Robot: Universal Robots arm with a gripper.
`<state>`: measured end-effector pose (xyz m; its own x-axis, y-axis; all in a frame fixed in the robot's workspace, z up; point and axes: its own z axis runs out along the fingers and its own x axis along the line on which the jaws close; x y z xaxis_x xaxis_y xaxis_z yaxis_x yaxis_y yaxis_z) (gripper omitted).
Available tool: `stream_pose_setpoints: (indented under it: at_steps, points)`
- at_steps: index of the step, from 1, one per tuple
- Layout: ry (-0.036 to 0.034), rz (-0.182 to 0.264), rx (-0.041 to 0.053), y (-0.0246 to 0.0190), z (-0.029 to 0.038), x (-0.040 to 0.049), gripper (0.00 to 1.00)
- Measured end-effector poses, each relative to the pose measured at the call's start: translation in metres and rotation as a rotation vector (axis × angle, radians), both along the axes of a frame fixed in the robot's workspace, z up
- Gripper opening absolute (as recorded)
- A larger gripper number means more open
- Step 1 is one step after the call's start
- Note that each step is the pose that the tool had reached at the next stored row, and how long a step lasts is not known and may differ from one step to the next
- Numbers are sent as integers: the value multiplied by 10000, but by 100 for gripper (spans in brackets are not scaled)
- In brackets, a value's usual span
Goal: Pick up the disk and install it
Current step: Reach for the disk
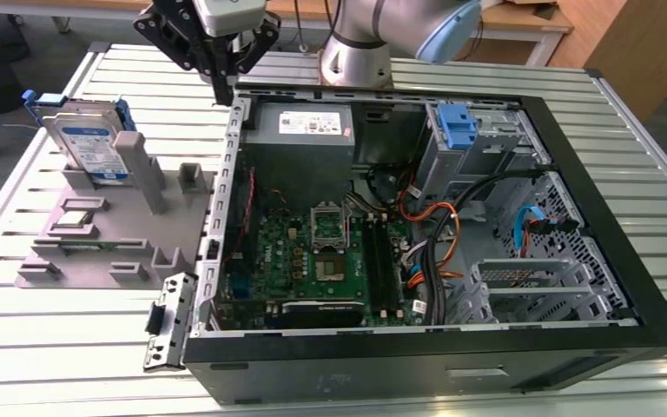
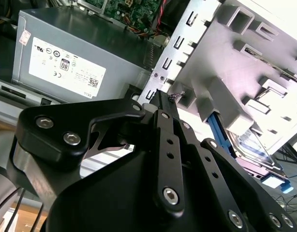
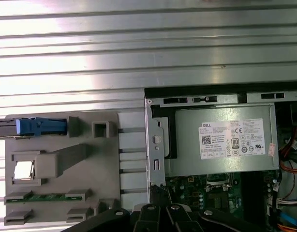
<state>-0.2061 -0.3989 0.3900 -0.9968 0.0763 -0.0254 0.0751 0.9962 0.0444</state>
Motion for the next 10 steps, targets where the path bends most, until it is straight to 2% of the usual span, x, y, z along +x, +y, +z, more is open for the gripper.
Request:
stream_pose_setpoints:
  at_steps: [10]
  points:
    - [-1,0,2,0,-14,-117,10]
